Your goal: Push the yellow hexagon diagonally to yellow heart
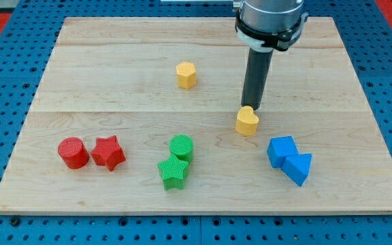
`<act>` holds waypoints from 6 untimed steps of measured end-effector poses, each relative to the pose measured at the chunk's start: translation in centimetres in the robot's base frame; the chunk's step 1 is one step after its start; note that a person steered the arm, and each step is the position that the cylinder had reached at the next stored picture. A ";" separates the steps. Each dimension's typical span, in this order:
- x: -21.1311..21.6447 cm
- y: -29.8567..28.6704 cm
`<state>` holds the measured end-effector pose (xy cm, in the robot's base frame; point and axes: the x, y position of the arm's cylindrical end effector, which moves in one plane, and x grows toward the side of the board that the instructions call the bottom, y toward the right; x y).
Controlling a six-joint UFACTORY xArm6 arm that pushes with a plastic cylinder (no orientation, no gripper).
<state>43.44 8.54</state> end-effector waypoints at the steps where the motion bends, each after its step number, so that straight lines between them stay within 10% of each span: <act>1: -3.1 -0.1; 3: -12.6 -8.6; 5: -7.2 -8.9; 6: -11.1 -10.0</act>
<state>32.32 -1.41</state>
